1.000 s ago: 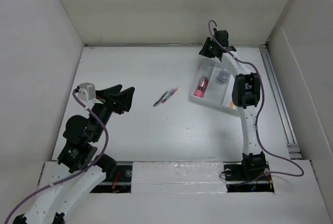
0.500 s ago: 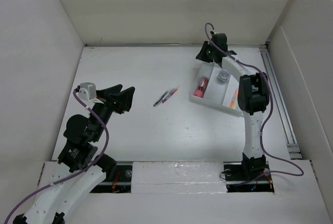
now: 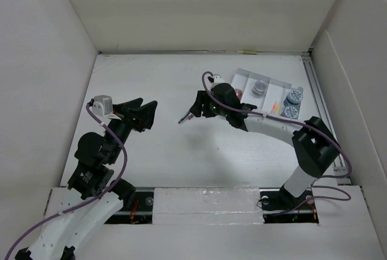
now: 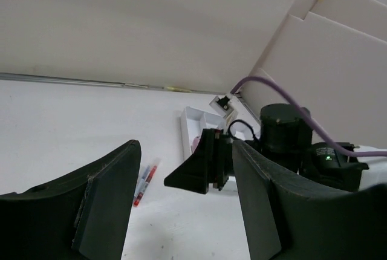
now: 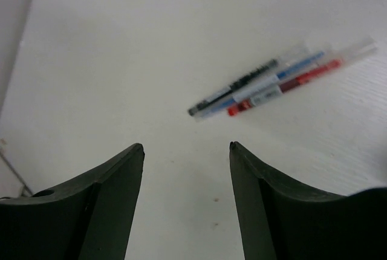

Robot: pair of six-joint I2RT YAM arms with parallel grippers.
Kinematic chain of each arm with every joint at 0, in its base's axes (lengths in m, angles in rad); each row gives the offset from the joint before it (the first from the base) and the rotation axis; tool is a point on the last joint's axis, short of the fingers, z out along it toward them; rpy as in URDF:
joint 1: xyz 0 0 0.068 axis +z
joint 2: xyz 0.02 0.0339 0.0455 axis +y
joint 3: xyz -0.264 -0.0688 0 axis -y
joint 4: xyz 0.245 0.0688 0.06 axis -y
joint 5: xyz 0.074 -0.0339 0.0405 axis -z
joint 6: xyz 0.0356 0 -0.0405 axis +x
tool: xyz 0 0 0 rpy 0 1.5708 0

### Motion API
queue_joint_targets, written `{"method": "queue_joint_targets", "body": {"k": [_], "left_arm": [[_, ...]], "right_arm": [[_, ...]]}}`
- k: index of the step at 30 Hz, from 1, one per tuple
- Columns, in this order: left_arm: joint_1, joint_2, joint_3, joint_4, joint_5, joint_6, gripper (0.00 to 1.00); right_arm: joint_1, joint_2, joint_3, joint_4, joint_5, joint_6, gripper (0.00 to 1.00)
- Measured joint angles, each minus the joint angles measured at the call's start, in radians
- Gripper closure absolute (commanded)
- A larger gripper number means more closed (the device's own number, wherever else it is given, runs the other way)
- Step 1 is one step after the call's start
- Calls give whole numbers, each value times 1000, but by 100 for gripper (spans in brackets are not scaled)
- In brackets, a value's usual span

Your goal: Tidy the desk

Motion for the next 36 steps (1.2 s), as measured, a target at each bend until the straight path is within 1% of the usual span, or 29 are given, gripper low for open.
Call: {"method": "queue_joint_targets", "body": {"k": [2,8,11,15,21,22,25,33,36], "left_arm": [[0,2,0,0,0,0,42],[0,4,0,0,0,0,42],[0,7,0,0,0,0,42],[0,8,0,0,0,0,42],[0,8,0,0,0,0,42],[0,8,0,0,0,0,42],[0,8,0,0,0,0,42],[0,8,0,0,0,0,42],[0,8,0,0,0,0,42]], "right_arm": [[-5,29,-23,-7,45,15,37],[-4,154,-16,-29,142,36,37],[-3,189,13,-42,177,39,38],[-3,250,92,-41,214,44,40],[-3,320,145,-48,254,63,58],[-3,328,148,-51,264,64,64],[-3,344,149,-68,288,72,68],[-3,356,150,-83,319,81,66],[0,355,149,-77,321,80,60]]}}
